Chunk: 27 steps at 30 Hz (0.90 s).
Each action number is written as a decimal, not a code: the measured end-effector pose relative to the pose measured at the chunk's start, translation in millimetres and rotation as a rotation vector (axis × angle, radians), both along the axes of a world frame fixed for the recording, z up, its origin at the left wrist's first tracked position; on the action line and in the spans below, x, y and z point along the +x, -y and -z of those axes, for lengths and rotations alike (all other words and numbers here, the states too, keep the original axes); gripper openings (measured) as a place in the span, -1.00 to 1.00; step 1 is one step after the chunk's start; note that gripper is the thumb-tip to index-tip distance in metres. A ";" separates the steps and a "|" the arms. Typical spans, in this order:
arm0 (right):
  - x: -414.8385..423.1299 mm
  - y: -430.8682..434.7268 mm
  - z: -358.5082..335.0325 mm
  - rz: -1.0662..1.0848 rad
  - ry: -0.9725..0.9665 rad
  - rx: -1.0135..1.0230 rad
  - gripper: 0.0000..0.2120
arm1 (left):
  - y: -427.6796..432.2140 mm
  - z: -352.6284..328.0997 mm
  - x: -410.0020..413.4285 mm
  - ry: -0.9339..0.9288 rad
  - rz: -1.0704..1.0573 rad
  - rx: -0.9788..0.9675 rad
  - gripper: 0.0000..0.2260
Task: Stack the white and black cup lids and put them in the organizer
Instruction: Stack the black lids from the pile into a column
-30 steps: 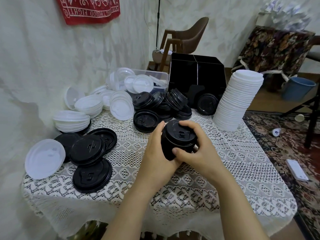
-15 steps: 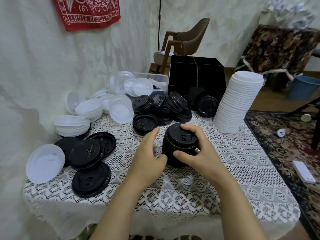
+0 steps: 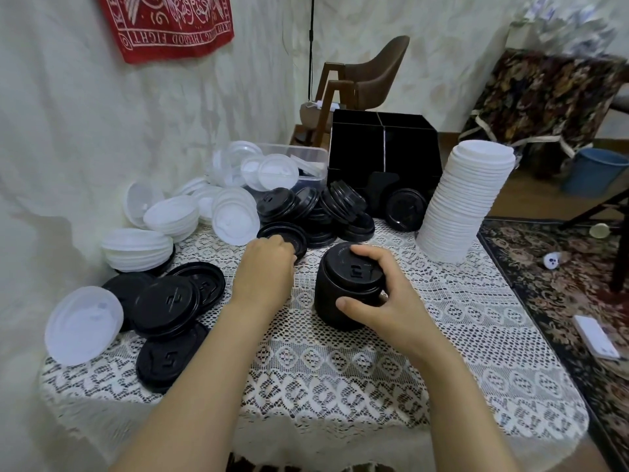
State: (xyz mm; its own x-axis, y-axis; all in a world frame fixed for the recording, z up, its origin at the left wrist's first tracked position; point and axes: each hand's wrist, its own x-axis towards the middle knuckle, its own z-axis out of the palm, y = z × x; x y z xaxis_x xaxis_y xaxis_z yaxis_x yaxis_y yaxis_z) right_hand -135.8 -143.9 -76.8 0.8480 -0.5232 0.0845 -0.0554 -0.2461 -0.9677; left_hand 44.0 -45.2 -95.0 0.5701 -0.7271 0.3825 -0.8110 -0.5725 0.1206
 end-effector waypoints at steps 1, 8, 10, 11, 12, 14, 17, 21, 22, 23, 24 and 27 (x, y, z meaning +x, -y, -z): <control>0.2 0.0 0.4 0.000 -0.003 -0.002 -0.42 | 0.1 -0.6 0.2 -0.009 0.006 -0.004 -0.85; 1.4 -0.7 1.3 0.001 -0.012 -0.009 -0.42 | -3.3 2.2 0.3 -0.011 0.022 0.026 -0.84; 1.5 -1.0 1.0 0.001 -0.013 -0.008 -0.42 | -4.8 1.3 -0.1 -0.018 0.033 -0.003 -0.88; 1.6 -1.2 0.8 0.001 -0.013 -0.009 -0.42 | -5.4 -0.2 -0.5 -0.027 0.038 -0.013 -0.89; 1.8 -1.4 0.7 0.001 -0.013 -0.010 -0.42 | -6.0 -1.6 -0.7 -0.040 0.042 -0.021 -0.90; 1.6 -1.6 0.7 0.001 -0.014 -0.010 -0.42 | -7.4 -4.6 -1.1 -0.091 0.034 -0.045 -0.91; 1.4 -1.8 0.7 0.001 -0.013 -0.009 -0.42 | -10.6 -7.5 -1.7 -0.211 0.009 -0.127 -0.91; 0.8 -1.8 0.4 -0.006 -0.015 -0.007 -0.42 | -18.1 -15.1 -8.1 -0.270 -0.011 -0.343 -0.85; 0.7 -1.8 0.1 -0.008 -0.017 -0.006 -0.42 | -20.9 -19.3 -11.4 -0.283 -0.022 -0.435 -0.85; 0.4 -1.9 -0.2 -0.010 -0.019 -0.007 -0.42 | -23.9 -25.0 -16.0 -0.325 -0.040 -0.542 -0.85; 0.4 -2.1 -0.4 -0.010 -0.020 -0.007 -0.43 | -27.3 -29.4 -20.7 -0.402 -0.062 -0.656 -0.86; -0.1 -2.9 -0.7 -0.011 -0.017 -0.004 -0.43 | -37.1 -38.1 -35.8 -0.781 -0.152 -0.941 -0.84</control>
